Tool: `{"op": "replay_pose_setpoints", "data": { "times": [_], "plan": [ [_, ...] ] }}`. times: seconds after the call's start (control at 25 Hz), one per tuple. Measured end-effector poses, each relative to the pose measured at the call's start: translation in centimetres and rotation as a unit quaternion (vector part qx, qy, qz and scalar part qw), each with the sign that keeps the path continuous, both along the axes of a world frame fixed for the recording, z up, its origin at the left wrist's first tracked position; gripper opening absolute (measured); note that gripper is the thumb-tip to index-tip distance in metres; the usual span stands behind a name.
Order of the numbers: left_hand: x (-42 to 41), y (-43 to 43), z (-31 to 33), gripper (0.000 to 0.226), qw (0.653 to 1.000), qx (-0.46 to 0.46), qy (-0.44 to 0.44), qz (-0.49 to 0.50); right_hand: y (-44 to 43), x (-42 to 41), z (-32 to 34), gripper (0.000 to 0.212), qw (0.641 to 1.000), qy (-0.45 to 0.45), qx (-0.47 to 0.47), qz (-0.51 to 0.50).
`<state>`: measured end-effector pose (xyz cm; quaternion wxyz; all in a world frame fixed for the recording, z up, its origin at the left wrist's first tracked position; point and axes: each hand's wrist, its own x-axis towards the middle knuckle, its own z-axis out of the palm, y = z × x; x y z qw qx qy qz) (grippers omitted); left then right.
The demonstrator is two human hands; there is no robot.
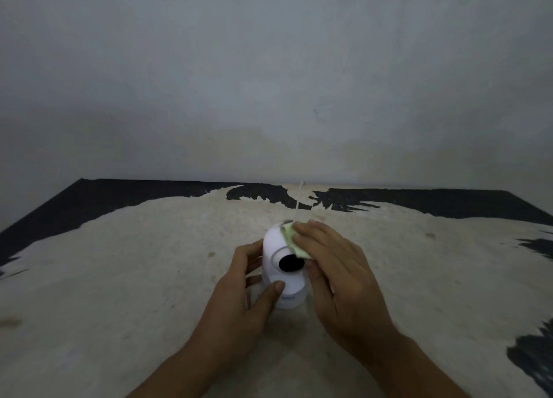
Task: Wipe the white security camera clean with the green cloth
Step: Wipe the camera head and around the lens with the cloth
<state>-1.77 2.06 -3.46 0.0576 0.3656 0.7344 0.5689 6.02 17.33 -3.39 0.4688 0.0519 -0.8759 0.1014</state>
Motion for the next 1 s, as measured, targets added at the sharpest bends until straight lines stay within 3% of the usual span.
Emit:
{"op": "replay_pose_setpoints", "data": {
  "times": [0.12,0.28,0.36,0.6,0.8,0.88,1.0],
  "plan": [
    [-0.1,0.0,-0.2,0.053,1.0,0.001,0.005,-0.001,0.0,0.1,0.0,0.041,0.999,0.009,-0.051,-0.009],
    [0.1,0.0,0.2,0.043,1.0,-0.002,-0.011,0.005,-2.0,0.0,0.7,0.035,0.996,-0.024,0.084,0.003],
    [0.1,0.0,0.3,0.04,1.0,-0.006,-0.016,0.008,-2.0,-0.1,0.7,0.037,0.994,-0.025,0.108,0.004],
    [-0.1,0.0,-0.1,0.056,1.0,-0.006,-0.002,0.0,-0.5,-0.3,0.1,0.046,0.999,0.009,-0.024,-0.029],
    [0.3,0.2,0.3,0.042,0.999,-0.024,-0.005,0.044,-2.6,-0.3,0.7,0.032,0.993,-0.039,0.116,0.003],
    [0.2,0.2,0.2,0.044,0.999,-0.024,0.002,0.032,-2.4,-0.4,0.9,0.034,0.996,-0.027,0.083,0.012],
    [0.0,0.0,0.0,0.053,1.0,-0.007,0.0,0.002,-1.4,-0.3,0.9,0.047,0.99,-0.021,-0.134,0.023]
  ]
}}
